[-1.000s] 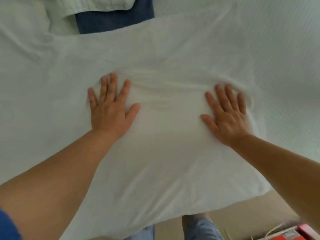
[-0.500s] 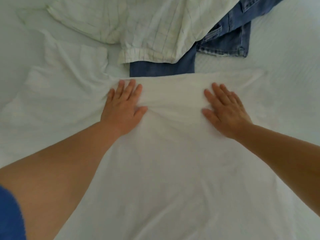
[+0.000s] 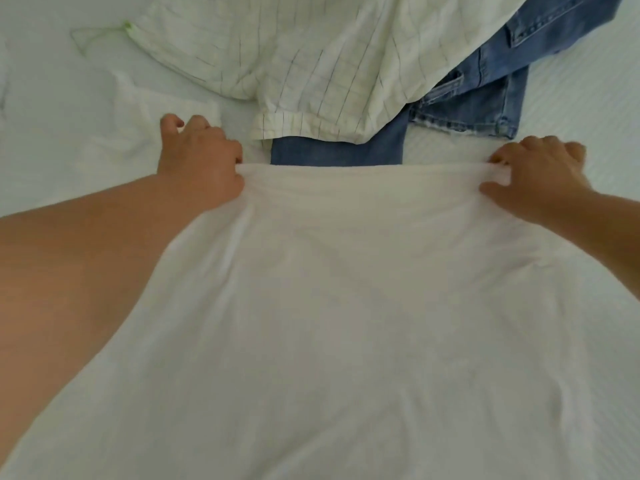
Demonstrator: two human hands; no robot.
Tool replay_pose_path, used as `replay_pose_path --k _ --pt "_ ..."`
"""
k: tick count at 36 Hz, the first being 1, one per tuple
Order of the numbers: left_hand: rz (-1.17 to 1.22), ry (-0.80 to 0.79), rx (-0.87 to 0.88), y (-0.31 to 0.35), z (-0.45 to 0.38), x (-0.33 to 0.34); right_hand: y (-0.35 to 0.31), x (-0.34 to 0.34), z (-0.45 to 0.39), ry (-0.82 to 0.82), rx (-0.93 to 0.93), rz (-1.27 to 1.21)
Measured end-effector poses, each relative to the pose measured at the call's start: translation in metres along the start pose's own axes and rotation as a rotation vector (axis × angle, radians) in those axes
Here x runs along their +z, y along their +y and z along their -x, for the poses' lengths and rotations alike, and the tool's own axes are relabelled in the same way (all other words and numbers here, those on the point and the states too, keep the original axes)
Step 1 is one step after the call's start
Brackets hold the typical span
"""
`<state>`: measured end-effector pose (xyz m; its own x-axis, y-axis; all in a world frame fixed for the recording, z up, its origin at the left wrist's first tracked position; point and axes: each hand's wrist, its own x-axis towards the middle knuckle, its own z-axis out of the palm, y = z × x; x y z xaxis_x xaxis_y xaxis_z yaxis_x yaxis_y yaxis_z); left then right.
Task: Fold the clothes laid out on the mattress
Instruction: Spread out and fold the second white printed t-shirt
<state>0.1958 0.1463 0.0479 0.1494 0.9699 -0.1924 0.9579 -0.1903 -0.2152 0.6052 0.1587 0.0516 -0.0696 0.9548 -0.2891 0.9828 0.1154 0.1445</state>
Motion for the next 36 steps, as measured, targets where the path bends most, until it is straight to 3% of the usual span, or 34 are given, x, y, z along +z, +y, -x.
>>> replay_pose_path --k 4,11,15,23,28,33,36 --pt "-0.041 0.04 0.031 -0.013 0.008 -0.01 0.006 -0.011 0.006 0.004 -0.08 0.12" --pt "0.077 0.071 0.184 -0.028 0.055 -0.033 0.017 -0.03 0.059 0.072 -0.149 -0.012" --pt "0.014 0.207 0.223 -0.028 0.093 -0.04 0.02 -0.029 0.102 0.102 -0.147 -0.073" --pt "0.155 0.131 0.105 0.002 0.182 -0.012 0.008 0.015 0.182 0.154 -0.14 -0.146" --pt "0.241 0.199 -0.011 0.016 0.215 0.013 0.004 0.047 0.2 0.096 -0.056 -0.16" --pt "0.303 0.329 -0.127 0.024 0.228 0.014 0.009 0.049 0.208 0.219 0.009 -0.207" --pt "0.348 0.326 -0.158 0.029 0.237 0.012 0.012 0.049 0.217 0.236 0.054 -0.233"
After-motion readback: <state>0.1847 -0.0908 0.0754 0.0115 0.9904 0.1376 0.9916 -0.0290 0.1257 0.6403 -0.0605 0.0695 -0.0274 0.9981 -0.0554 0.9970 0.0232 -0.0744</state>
